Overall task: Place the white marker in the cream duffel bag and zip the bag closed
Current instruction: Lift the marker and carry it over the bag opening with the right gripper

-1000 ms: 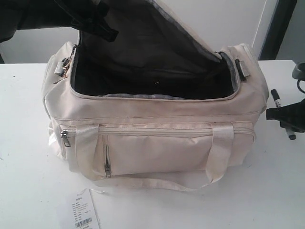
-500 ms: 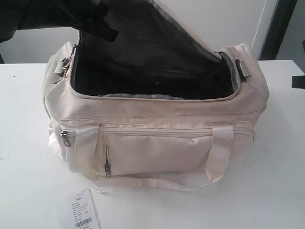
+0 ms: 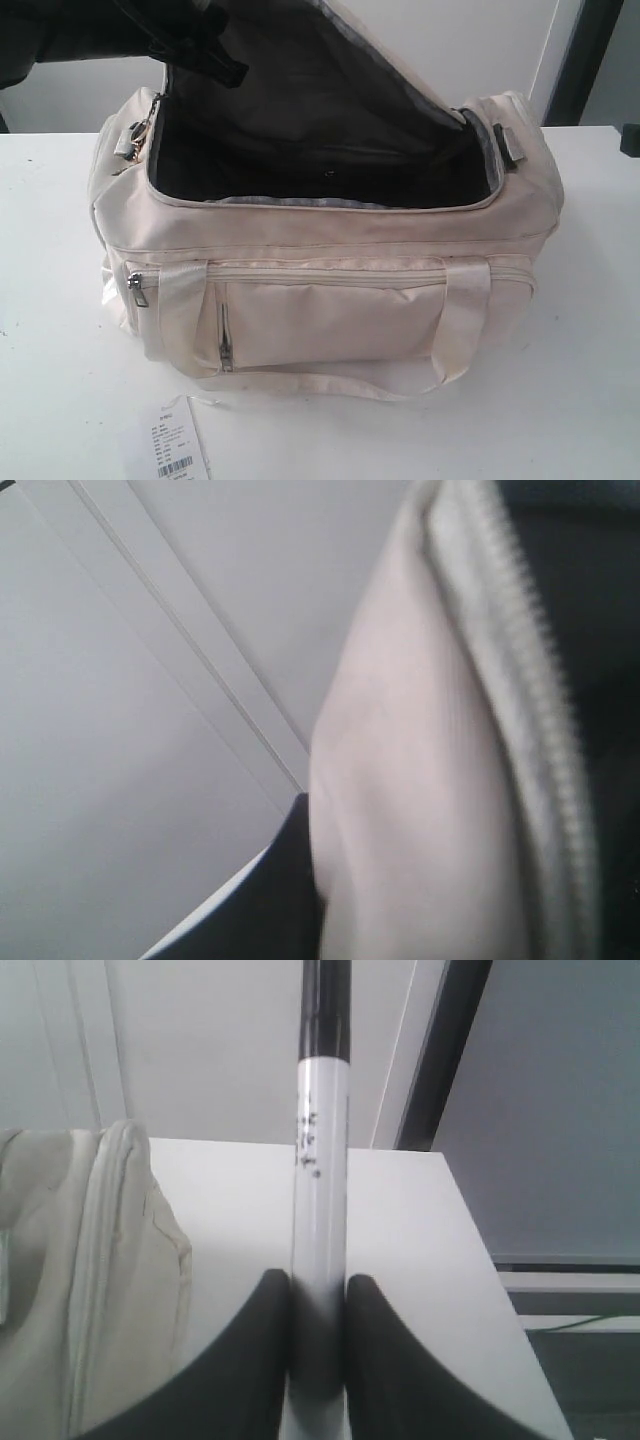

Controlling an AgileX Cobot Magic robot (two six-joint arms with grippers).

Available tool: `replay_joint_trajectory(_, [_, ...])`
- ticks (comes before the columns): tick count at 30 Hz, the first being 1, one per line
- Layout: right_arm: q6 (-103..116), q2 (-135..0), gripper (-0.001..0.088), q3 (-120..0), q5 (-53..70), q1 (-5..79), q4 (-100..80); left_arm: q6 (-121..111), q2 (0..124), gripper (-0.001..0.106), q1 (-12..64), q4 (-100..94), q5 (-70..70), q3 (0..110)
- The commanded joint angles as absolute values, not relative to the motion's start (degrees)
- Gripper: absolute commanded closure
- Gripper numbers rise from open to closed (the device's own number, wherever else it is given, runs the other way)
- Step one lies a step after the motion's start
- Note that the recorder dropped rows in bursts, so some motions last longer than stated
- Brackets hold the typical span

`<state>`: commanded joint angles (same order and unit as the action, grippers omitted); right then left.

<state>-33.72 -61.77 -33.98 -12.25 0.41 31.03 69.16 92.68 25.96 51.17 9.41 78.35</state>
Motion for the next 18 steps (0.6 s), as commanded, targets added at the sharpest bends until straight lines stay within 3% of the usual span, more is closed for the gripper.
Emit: replay_joint_trajectory(18, [-0.38,-60.27,0.0868,-32.47,-33.04,15.45,-3.73,69.16,92.68,0.105,25.96,51.17,9.41,78.35])
